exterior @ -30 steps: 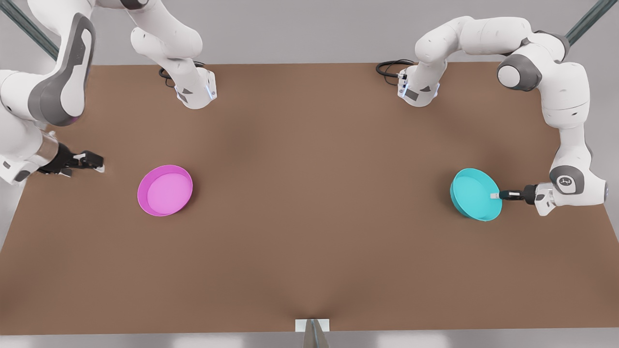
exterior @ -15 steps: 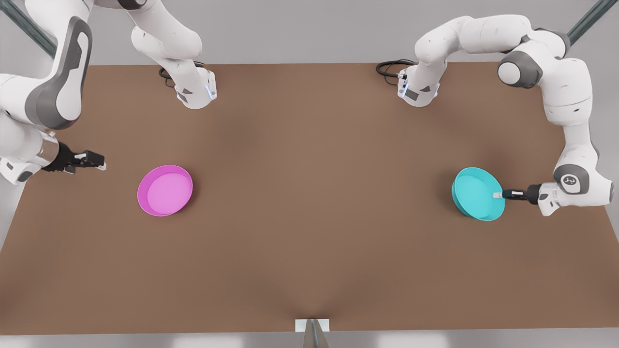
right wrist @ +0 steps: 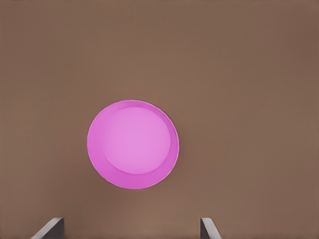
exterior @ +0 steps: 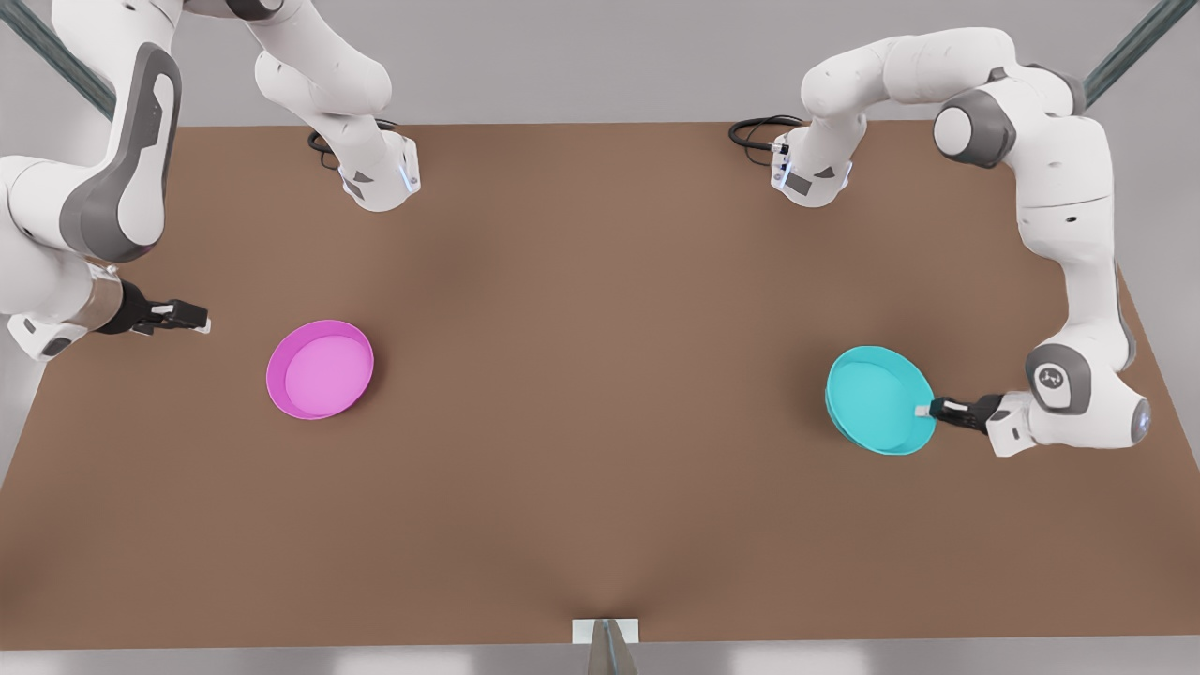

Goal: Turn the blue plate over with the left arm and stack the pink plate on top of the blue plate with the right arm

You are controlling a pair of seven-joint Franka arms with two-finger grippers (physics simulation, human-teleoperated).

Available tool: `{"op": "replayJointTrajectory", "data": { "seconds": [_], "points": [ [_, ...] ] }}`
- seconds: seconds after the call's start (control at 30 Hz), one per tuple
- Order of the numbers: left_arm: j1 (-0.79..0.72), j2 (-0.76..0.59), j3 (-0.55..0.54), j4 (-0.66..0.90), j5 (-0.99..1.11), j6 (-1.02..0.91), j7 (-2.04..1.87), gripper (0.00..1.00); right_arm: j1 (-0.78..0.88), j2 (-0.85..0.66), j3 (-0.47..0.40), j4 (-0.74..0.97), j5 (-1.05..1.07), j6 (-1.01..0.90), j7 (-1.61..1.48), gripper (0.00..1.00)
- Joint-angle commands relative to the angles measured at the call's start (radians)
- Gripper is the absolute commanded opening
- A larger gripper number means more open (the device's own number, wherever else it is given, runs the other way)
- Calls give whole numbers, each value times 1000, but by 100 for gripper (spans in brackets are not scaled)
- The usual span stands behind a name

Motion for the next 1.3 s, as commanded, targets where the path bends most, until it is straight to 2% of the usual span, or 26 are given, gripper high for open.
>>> {"op": "replayJointTrajectory", "data": {
  "seconds": [0.0,0.33,0.73,0.9,0.97,1.03,1.1,1.27],
  "points": [
    [-10,-5,0,0,63,-2,0,21,1,0,0,0,0,0,0,100],
    [-33,-50,-355,34,706,-31,-310,21,1,1,-1,0,2,0,0,100],
    [-463,-71,-353,71,1263,-559,-658,21,3,0,-1,-8,0,5,3,100],
    [-703,-5,-349,71,1445,-773,-915,21,10,32,-12,1,-1,5,0,100],
    [-834,15,-272,71,1499,-839,-931,21,-1,66,-12,50,0,20,-2,100],
    [-1018,53,-100,89,1499,-867,-931,21,7,70,-17,43,0,51,-69,100],
    [-1142,98,16,105,1499,-892,-935,21,-14,72,-17,11,3,51,-66,100],
    [-1279,193,58,121,1502,-919,-980,21,-56,70,-17,-6,-1,56,-64,100]
  ]
}}
